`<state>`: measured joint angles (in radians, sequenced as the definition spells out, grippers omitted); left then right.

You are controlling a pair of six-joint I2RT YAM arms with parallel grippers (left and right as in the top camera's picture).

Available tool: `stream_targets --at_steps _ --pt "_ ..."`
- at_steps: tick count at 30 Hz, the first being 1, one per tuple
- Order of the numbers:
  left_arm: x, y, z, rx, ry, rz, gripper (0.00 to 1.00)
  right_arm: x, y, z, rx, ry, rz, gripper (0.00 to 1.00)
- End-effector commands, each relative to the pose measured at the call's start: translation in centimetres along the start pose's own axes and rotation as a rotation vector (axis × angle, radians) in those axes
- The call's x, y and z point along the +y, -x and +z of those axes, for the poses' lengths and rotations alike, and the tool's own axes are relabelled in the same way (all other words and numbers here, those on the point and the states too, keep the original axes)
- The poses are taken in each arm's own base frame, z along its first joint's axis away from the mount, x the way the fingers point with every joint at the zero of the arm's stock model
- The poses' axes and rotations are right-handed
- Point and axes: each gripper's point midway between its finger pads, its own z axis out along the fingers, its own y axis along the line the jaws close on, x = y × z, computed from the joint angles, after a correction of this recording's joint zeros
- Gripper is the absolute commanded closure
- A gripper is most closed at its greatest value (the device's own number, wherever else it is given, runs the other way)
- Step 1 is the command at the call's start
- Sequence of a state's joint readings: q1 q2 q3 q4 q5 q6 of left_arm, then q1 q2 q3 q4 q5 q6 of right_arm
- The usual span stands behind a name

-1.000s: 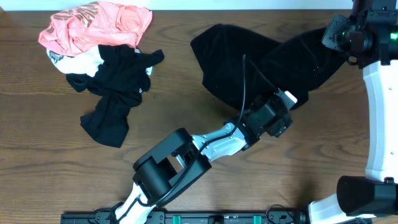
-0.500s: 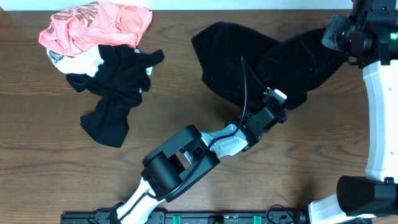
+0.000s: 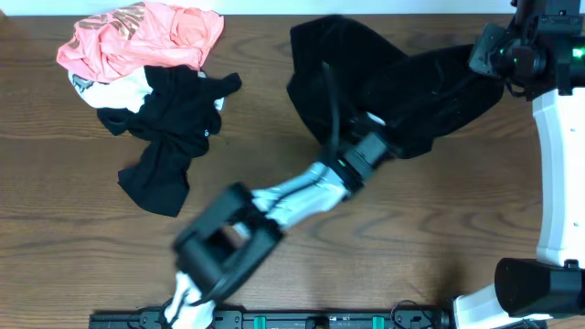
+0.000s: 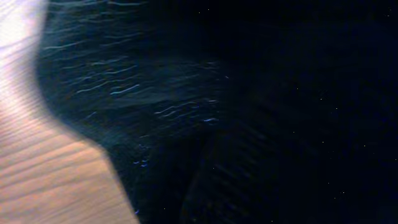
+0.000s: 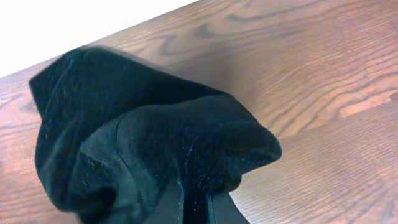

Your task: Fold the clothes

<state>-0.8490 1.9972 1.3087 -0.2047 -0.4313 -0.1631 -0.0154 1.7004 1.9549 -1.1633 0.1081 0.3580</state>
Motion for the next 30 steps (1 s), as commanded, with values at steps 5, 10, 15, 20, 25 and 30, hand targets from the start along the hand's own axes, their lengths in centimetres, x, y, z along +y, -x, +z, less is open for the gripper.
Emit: stream_targets --at_steps 5,10,15,20,25,30 --pt "9.6 4.2 -6.5 -0.03 -0.087 -0.231 0.94 0.0 0.8 -1.2 -0.032 0.011 -0.061 0.99" --pt "15.7 6.4 -11.7 -0.129 -0.107 -0.352 0.94 0.8 -0.4 -1.3 0.017 0.063 -0.149 0.99" --pt "20.3 8.1 -16.4 -0.255 -0.084 -0.434 0.94 1.5 -1.6 -1.4 0.068 0.122 -0.225 0.99" --pt "22.2 9.2 -20.0 -0.348 -0.071 -0.463 0.94 2.1 -2.5 -2.1 0.091 0.174 -0.285 0.99" --pt "23.1 9.7 -22.5 -0.409 -0.061 -0.465 0.94 2.0 -2.2 -4.9 0.033 0.19 -0.311 0.99" --pt "23.6 10.3 -24.3 -0.458 -0.063 -0.475 0.94 1.8 -1.3 -9.4 -0.087 0.212 -0.333 0.99"
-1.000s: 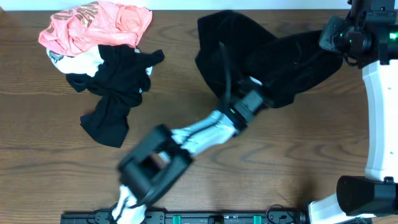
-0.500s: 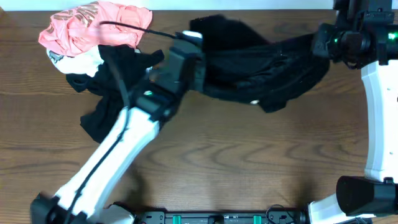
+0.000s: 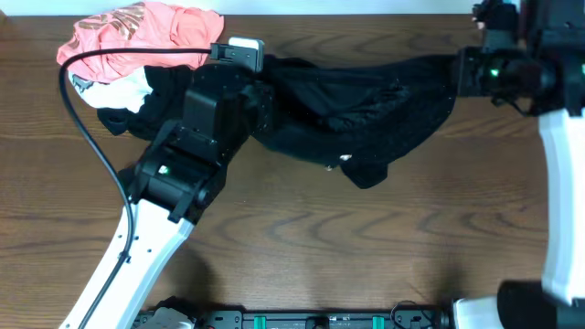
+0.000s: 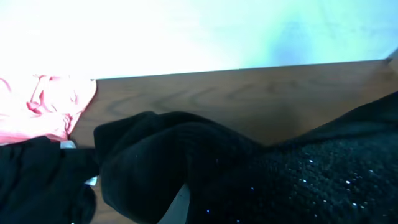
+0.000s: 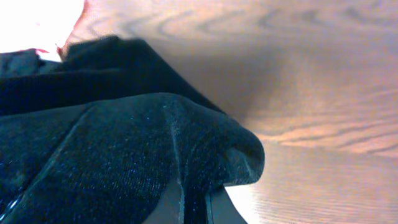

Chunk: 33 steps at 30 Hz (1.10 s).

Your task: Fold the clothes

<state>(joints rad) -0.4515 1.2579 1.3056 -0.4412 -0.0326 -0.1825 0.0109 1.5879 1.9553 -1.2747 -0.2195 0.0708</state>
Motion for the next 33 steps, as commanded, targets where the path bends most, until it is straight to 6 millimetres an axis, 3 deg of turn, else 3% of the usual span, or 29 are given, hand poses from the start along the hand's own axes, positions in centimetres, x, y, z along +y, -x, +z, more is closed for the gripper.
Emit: stream_targets --at_steps 1,7,11,15,19,21,25,33 --pt "2.5 3.8 -3.3 -0.141 0.096 -0.035 0.94 -2.2 1.7 -5.5 -0.162 -0.148 -0.058 0.99" --pt "1.6 9.0 -8.4 -0.309 0.056 -0.046 0.94 -0.5 3.5 -11.8 -0.389 -0.141 -0.106 0.99" --pt "1.3 11.2 -12.0 -0.396 0.034 -0.053 0.94 0.2 3.5 -14.8 -0.475 -0.141 -0.127 0.99" --pt "1.2 12.3 -15.9 -0.476 0.014 -0.063 0.94 0.4 2.8 -16.9 -0.515 -0.161 -0.157 0.99" --pt "1.5 12.7 -18.7 -0.535 0.012 -0.064 0.94 0.4 2.6 -17.8 -0.533 -0.177 -0.173 0.99" --pt "1.9 12.7 -18.9 -0.54 0.039 -0.071 0.94 0.4 2.7 -17.7 -0.534 -0.179 -0.173 0.99" --pt "2.1 12.5 -17.0 -0.506 0.065 -0.061 0.94 0.0 3.9 -16.2 -0.521 -0.184 -0.186 0.99" --pt "2.3 15.2 -8.5 -0.53 0.136 -0.036 0.94 -1.0 9.0 -11.1 -0.542 -0.187 -0.201 0.99"
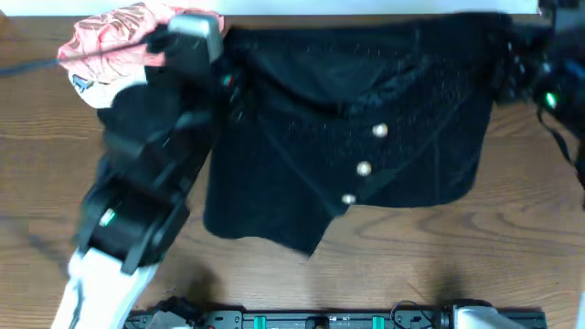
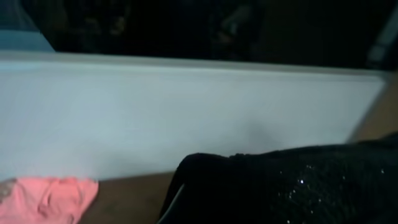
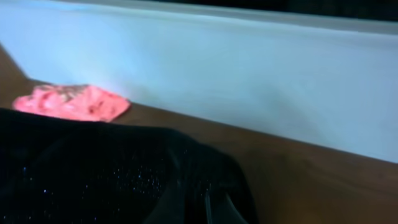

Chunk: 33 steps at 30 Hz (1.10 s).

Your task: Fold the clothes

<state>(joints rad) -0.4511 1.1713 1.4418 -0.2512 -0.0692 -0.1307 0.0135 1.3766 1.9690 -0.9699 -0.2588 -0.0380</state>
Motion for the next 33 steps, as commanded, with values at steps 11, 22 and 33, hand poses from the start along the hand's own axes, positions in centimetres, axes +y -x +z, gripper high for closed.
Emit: stream_targets --at_steps 11,22,33 --pt "6.4 5.7 8.8 -0.342 0.234 0.013 0.94 -7.1 5.4 6.3 -0.19 -0.256 -0.142 0.99" --pt "9.0 -10.7 11.1 0.279 0.313 0.026 0.94 -7.4 -7.3 12.6 0.28 -0.147 -0.045 0.99" --pt "7.9 -22.5 4.2 0.859 0.231 0.009 0.94 -5.2 -19.9 11.1 0.806 -0.028 0.097 0.99"
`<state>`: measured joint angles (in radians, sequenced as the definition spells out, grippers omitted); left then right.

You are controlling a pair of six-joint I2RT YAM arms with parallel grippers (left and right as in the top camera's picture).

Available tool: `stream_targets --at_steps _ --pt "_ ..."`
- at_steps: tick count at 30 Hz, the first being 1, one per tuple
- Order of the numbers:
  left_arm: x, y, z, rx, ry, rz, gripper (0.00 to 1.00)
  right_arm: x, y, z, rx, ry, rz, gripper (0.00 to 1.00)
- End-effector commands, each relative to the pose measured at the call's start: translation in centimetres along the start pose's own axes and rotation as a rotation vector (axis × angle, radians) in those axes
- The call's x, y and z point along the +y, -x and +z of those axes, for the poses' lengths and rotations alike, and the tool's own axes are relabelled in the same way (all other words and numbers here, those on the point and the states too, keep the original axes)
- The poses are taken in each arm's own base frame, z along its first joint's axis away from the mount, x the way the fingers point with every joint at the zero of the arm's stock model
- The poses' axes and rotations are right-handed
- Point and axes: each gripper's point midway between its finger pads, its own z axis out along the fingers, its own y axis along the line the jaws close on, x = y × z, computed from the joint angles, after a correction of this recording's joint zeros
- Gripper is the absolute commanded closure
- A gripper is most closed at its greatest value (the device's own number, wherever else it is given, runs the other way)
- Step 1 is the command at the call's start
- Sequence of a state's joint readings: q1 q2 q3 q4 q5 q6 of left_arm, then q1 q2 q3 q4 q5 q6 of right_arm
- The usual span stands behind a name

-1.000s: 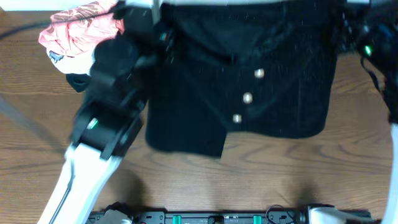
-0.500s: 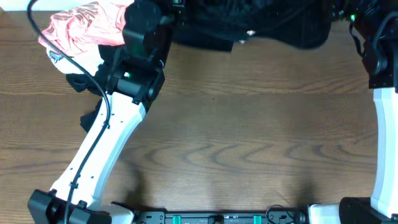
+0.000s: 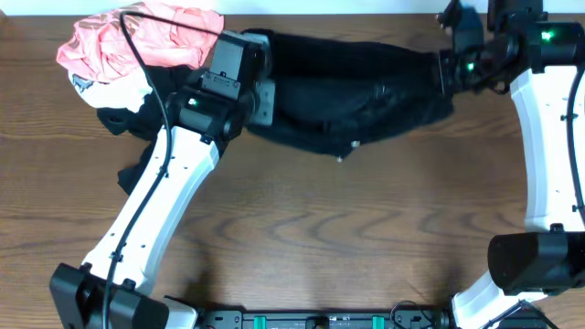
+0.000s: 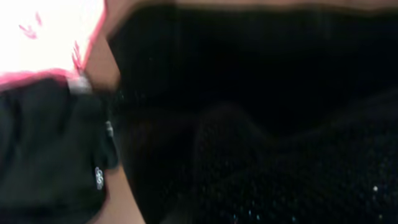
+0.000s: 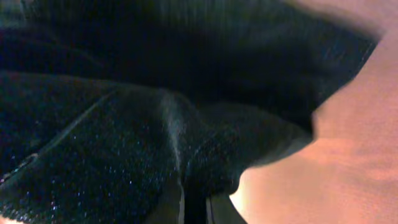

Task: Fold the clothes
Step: 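Lay the lifted garment flat on the table, pulling it toward the robot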

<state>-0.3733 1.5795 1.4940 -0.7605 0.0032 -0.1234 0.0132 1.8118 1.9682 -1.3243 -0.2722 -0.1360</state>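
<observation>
A black button-front garment lies stretched in a crumpled band along the table's far edge. My left gripper is shut on its left end, close to the pile of other clothes. My right gripper is shut on its right end. In the right wrist view the sparkly black cloth is pinched in the right gripper just above the wood. The left wrist view is filled by the same cloth, which hides that gripper's fingers.
A pile at the far left holds a pink garment, a white one and another black one. The wooden table ends just behind the stretched garment. The left arm crosses the left half.
The garment was held up high and spread wide between both grippers. Now it is down on the table as a narrow, bunched band. Both grippers have come down and still hold it.
First the garment lay heaped at the back right, the right gripper holding one end and the left one down in the heap. Then it was stretched between both grippers. Then it hung raised and spread. Now it rests along the far edge.
</observation>
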Motion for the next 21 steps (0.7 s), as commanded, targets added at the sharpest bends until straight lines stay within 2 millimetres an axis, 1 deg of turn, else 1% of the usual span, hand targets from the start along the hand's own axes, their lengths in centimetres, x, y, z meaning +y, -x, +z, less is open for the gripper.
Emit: stream_targets --at_steps 1,3,5,7,8,10,12,13,15,17,21 --pt "1.9 -1.2 -1.1 0.058 0.033 -0.052 0.94 -2.8 -2.0 -0.6 0.08 -0.098 0.033 0.99" --pt "1.8 -3.4 -1.0 0.143 0.021 -0.056 0.94 -2.4 -3.7 -0.8 0.151 -0.082 0.05 0.99" --pt "1.8 -5.2 -1.1 0.214 0.019 -0.063 0.94 -1.8 -5.0 -1.0 0.202 -0.058 0.066 0.99" --pt "1.8 -6.5 -1.4 0.27 0.019 -0.066 0.94 -1.5 -6.1 -1.2 0.245 -0.048 0.076 0.99" --pt "1.9 -6.9 -1.5 0.289 0.021 -0.066 0.91 -1.4 -6.4 -1.3 0.261 -0.045 0.08 0.99" --pt "2.0 -7.8 -1.8 0.324 0.027 -0.066 0.75 -1.3 -7.1 -1.4 0.287 -0.041 0.087 0.97" --pt "2.1 -8.3 -2.0 0.349 0.032 -0.065 0.67 -1.2 -7.3 -1.5 0.299 -0.039 0.09 0.91" --pt "2.1 -8.5 -2.1 0.358 0.033 -0.065 0.61 -1.2 -7.4 -1.5 0.302 -0.038 0.09 0.9" --pt "2.2 -8.9 -2.2 0.375 0.036 -0.065 0.55 -1.2 -7.5 -1.6 0.306 -0.037 0.092 0.89" --pt "2.2 -9.1 -2.3 0.384 0.038 -0.065 0.54 -1.1 -7.7 -1.6 0.315 -0.036 0.098 0.85" --pt "2.2 -9.3 -2.4 0.389 0.039 -0.065 0.54 -0.7 -8.3 -1.8 0.339 -0.018 0.106 0.76"
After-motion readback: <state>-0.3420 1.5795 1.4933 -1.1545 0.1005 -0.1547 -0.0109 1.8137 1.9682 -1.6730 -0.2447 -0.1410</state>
